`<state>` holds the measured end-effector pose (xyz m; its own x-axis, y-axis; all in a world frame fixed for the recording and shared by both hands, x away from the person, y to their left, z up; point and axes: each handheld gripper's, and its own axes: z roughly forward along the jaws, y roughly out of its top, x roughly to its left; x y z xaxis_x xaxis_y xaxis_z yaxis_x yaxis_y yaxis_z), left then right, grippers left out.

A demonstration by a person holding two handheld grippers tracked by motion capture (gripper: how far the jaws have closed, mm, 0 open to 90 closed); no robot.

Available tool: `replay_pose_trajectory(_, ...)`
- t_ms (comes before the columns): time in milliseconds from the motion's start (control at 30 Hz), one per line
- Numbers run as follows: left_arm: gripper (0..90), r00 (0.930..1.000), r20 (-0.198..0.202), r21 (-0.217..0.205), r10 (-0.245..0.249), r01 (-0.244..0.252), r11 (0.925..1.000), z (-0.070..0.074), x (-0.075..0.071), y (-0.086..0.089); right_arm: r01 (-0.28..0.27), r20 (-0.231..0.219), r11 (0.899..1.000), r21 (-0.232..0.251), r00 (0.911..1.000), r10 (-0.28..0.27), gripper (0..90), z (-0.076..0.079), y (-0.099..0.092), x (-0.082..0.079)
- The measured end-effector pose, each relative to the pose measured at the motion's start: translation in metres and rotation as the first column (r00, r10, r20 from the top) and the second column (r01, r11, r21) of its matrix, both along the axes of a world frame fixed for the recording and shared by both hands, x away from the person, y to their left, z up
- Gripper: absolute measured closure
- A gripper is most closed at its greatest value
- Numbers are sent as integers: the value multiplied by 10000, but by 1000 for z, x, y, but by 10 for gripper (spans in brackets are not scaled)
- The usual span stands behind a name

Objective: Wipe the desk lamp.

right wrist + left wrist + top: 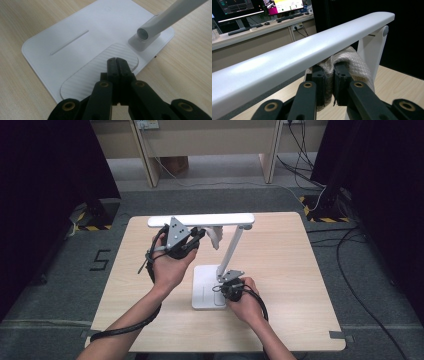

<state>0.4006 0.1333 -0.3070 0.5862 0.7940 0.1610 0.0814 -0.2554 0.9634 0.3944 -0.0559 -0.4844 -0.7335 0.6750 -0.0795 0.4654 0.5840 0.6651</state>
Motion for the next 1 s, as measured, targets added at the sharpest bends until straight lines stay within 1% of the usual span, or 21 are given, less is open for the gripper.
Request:
replay_pose_trajectory(233,813,10000,35,-49,-14,14,10000,-1,1,-7,-1,27,10000,-24,10000,1,900,0,1,0)
replay_pose_trajectory(267,813,10000,65,17,-4,4,10000,-1,1,-9,-2,17,10000,-24,10000,2,900,0,1,0)
replay_pose_trajectory(367,813,9999,113,12,-22,22,10000,-2,1,-13,-10,-20,10000,18,10000,10,900,0,1,0)
replay_pose_trajectory(700,813,9999,132,-23,-99,99,9999,-3,1,-24,-12,-21,10000,8,10000,12,900,0,2,-1)
replay_pose_trajectory(1000,812,9996,145,46,-236,236,9997,-3,1,-34,-3,-32,10000,42,10000,4,900,0,2,-1)
